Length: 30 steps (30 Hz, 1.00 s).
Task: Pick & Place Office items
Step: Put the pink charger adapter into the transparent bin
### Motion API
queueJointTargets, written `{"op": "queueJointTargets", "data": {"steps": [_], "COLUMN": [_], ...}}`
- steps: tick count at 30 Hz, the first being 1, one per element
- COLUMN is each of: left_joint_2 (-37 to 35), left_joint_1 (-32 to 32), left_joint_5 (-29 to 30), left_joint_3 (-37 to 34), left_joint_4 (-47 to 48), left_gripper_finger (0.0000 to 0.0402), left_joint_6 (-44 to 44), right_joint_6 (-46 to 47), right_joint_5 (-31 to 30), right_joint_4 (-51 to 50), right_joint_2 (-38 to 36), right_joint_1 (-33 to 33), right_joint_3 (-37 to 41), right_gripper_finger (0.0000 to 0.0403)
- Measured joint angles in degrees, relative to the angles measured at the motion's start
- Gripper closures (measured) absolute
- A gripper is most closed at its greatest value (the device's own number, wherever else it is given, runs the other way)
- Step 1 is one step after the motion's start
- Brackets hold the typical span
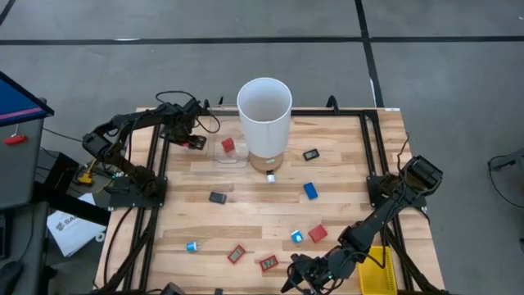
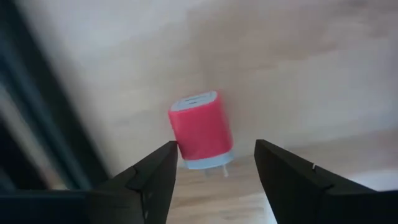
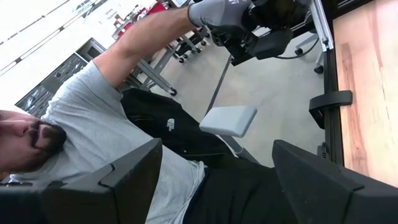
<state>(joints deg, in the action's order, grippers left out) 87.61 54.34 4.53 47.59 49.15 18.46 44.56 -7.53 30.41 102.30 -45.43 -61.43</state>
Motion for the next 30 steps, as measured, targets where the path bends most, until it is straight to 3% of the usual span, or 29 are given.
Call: {"op": "queueJointTargets", "data": {"steps": [3, 8, 30], "left_joint_2": [0.0, 0.0, -0.2], "left_joint_1": [-0.4, -0.9, -3.4], "left_joint_5": [-3.7, 0.6, 1.0], "left_joint_3": [0.0, 0.0, -3.5], "left_joint_4": [0.0, -1.6, -7.8], "left_gripper_finger": [0.0191, 0.0190, 0.0200], "left_joint_6": [-0.2, 1.3, 10.5], "right_joint_6": [0.0, 0.1, -0.7], "right_joint_5": [0.0, 0.0, 0.1], "right_joint_4": [0.0, 0.0, 0.0], "right_joint_2": [0.0, 0.0, 0.0], "right_joint_1": [0.0, 0.0, -1.1], "right_joint_3": [0.0, 0.0, 0.0], "right_gripper_finger": [0.0106, 0.0106, 0.0106]}}
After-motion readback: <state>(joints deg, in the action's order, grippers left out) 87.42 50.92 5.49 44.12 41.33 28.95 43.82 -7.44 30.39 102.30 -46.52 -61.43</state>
